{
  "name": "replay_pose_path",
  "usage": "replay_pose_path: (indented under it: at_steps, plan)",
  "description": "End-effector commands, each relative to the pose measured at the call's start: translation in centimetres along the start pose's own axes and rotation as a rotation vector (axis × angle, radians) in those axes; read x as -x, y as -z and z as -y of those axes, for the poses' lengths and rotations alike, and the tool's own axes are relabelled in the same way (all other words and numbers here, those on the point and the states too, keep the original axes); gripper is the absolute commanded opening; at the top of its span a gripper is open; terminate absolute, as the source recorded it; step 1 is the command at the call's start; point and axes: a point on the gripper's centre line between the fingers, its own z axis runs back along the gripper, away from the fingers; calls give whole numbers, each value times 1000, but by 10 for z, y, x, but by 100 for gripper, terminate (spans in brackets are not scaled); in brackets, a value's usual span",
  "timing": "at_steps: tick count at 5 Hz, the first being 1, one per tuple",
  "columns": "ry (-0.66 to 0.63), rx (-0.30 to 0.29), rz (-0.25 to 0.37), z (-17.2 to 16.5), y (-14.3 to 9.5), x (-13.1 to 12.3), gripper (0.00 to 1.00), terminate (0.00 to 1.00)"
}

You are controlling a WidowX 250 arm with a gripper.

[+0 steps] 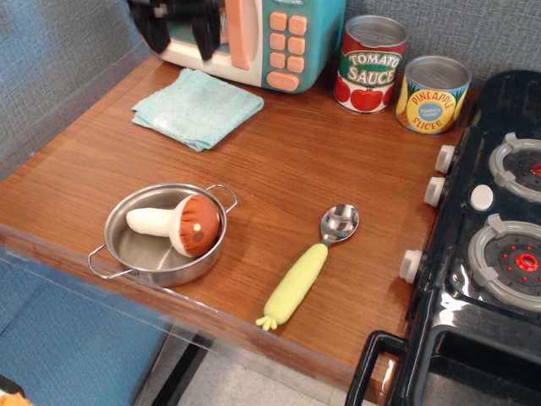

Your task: Move the blue cloth in front of the microwave

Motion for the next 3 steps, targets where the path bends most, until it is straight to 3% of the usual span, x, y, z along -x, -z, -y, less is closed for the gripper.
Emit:
replay_pose_path:
  at_steps: [1, 2, 3]
  plan:
    - [29, -76, 23, 7, -52, -2, 100, 0]
    - [29, -76, 23, 7, -52, -2, 100, 0]
    - [29, -76, 23, 7, -52, -2, 100, 100]
